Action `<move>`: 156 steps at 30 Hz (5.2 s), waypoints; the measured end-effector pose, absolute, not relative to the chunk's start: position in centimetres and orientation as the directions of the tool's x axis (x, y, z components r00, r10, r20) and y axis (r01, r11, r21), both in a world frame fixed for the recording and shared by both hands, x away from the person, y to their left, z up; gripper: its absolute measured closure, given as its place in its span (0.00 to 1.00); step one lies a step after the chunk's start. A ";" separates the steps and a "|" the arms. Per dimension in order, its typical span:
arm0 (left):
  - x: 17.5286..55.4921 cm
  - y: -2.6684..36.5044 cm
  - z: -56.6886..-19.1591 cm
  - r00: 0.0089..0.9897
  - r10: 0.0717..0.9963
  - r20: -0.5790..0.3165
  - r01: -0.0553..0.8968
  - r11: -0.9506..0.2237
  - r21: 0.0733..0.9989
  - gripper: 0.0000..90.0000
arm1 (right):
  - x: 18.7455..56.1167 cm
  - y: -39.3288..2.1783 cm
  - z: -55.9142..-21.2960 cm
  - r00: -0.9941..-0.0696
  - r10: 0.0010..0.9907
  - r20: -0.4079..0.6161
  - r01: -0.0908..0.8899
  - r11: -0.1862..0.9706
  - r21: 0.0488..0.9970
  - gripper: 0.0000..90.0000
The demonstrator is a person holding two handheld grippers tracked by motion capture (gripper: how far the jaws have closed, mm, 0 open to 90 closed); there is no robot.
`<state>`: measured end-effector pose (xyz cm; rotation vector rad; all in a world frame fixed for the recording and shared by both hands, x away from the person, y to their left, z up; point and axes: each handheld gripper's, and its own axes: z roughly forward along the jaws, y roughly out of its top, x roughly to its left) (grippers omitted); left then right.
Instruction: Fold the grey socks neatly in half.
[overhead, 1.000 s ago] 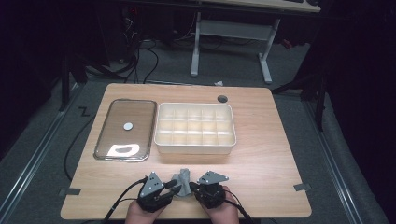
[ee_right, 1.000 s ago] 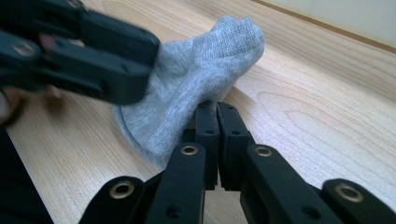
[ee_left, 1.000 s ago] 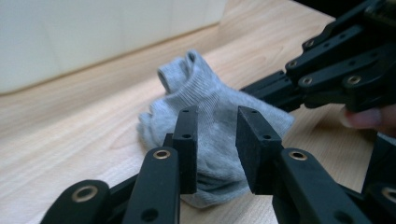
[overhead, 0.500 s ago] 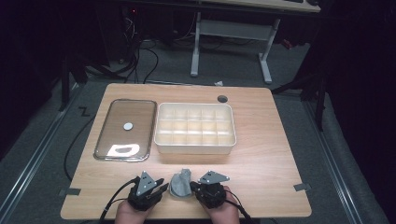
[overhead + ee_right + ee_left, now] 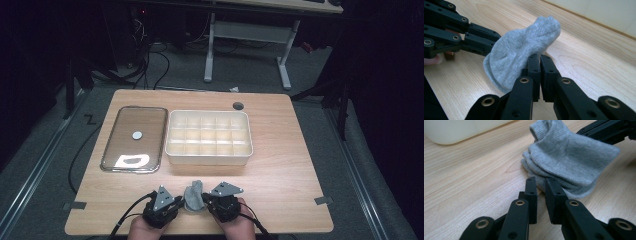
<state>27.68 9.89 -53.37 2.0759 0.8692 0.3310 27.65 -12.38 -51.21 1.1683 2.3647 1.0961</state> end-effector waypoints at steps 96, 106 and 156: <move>31.8 5.8 -53.1 0.791 0.608 -0.065 0.358 -0.375 0.855 1.00 | 26.7 -11.9 -52.6 -0.715 0.689 0.116 0.519 0.412 0.749 1.00; 31.6 5.7 -53.1 0.790 0.611 -0.052 0.350 -0.380 0.856 1.00 | 26.8 -13.3 -50.2 -0.672 0.724 0.154 0.528 0.323 0.785 0.86; 28.7 19.4 -52.9 0.552 0.834 0.004 0.415 -0.278 0.866 0.56 | 29.1 -12.8 -52.7 -0.620 0.734 0.279 0.660 0.294 0.692 0.58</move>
